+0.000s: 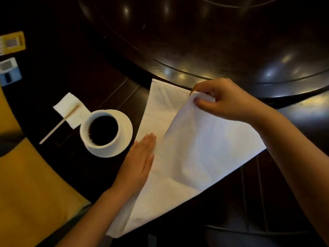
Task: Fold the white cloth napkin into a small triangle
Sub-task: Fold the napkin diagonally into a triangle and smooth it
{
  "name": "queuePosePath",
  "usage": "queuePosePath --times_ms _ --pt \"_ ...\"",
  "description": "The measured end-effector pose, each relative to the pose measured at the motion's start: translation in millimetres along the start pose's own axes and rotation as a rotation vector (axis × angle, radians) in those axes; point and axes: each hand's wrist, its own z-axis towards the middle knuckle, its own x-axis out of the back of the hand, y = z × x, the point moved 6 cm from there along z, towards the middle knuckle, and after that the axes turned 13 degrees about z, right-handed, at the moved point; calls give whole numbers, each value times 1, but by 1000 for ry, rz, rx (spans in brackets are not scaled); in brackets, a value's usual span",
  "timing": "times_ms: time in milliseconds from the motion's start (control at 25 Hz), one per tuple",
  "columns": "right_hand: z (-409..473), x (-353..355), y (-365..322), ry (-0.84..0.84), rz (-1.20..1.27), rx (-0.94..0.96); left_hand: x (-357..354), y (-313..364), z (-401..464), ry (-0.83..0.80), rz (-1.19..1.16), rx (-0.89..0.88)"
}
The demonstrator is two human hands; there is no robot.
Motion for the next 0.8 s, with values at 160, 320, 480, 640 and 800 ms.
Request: queuePosePath --times_ms 160,320,480,640,800 --pt "42 -13 5 0 -119 22 17 3 -8 177 -253 148" --pt "80 -25 11 41 -189 69 2 10 -2 43 173 130" --pt "107 -53 17 -98 -338 118 -4 7 -1 37 207 162" --pt "106 -59 19 -32 -450 150 -6 3 -1 10 314 152" --pt "68 -63 31 -36 -563 185 -10 5 -3 -46 401 92"
